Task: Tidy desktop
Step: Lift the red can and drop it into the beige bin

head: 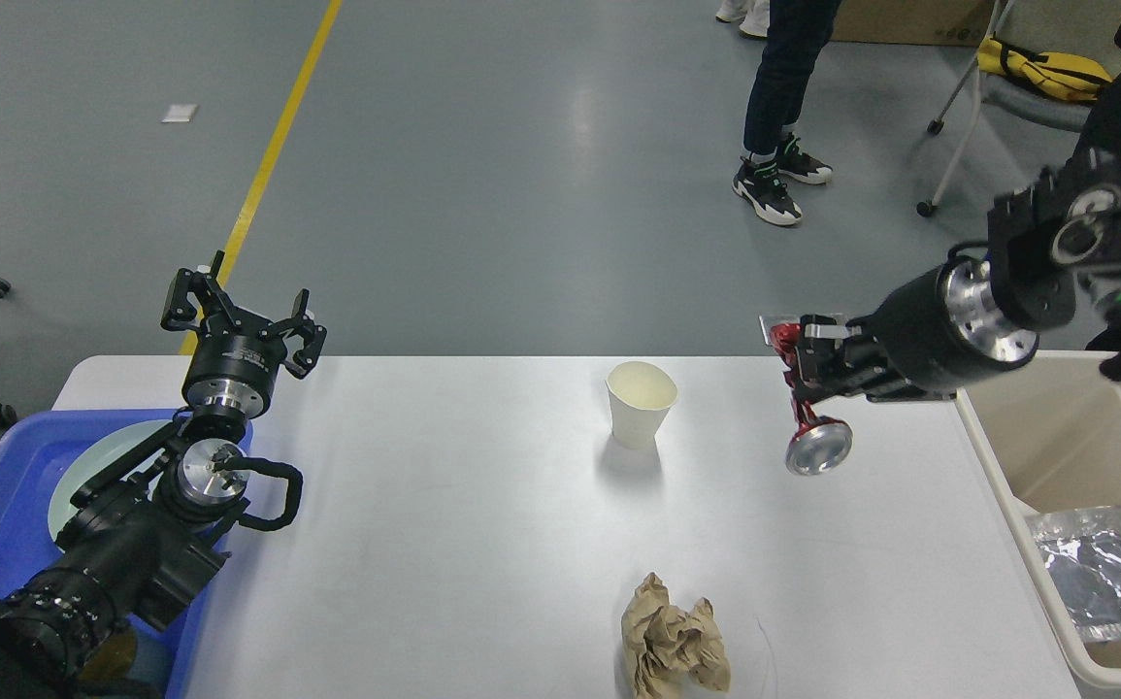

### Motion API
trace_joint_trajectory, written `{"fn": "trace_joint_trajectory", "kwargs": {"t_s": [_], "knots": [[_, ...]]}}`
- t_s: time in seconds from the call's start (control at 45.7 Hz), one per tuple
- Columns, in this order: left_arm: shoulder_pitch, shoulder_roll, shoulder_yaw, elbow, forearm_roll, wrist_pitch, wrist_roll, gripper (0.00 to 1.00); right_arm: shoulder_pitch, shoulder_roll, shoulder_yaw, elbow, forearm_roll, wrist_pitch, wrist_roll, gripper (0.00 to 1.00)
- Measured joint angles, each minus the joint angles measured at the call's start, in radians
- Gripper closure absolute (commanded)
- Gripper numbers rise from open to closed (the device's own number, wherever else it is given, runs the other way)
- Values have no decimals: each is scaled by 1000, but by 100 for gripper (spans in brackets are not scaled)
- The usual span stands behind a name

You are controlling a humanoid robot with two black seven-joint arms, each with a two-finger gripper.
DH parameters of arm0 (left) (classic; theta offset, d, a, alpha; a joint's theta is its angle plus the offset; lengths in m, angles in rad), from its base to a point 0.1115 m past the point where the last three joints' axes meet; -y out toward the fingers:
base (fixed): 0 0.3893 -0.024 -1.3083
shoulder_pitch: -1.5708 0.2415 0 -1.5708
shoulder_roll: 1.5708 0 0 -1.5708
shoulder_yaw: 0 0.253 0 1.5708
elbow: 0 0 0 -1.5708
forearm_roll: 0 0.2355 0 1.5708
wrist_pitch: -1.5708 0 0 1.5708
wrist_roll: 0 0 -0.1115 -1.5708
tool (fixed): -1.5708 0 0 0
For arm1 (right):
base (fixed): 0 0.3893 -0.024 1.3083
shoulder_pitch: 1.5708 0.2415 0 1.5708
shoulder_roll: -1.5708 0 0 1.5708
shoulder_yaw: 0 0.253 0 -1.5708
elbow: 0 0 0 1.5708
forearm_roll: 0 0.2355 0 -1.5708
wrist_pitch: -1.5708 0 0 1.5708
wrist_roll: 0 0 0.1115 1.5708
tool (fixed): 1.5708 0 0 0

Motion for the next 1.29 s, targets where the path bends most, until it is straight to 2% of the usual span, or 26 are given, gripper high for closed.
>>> {"fn": "trace_joint_trajectory", "kwargs": {"t_s": [0.088,0.219,0.328,0.438,0.525,0.723,0.876,0.963,1.051,1.16,1.182,1.204,1.226,1.292], "knots": [[0,0,0,0,0,0,0,2,74,15,26,14,-3,83,0,100],[0,0,0,0,0,0,0,2,83,15,43,26,-12,99,0,100],[0,0,0,0,0,0,0,2,-10,-10,21,-2,-66,16,-1,100],[0,-1,0,0,0,0,0,2,-178,-56,-16,-115,-154,-103,-2,100],[0,-2,0,0,0,0,0,2,-362,-99,-27,-267,-196,-174,-2,100],[-2,-2,0,-1,0,0,0,2,-800,-147,0,-753,-211,-317,0,100],[-2,-2,0,0,0,0,0,2,-1191,-133,83,-1185,-200,-483,8,100],[-2,-2,0,0,0,0,0,2,-1398,-83,147,-1401,-196,-574,9,100],[-2,-2,0,0,0,0,0,2,-1529,-35,192,-1507,-195,-632,9,100],[-2,-2,0,0,0,0,0,2,-1605,-8,207,-1546,-195,-675,9,100],[-2,-2,0,0,0,0,0,2,-1614,-1,207,-1548,-195,-681,9,83],[-2,-2,0,0,0,0,0,2,-1620,4,206,-1550,-196,-684,9,35],[-2,-2,0,0,0,0,0,2,-1627,10,205,-1551,-196,-687,8,0],[-2,-2,0,0,0,0,0,2,-1634,21,205,-1553,-196,-691,6,0]]}}
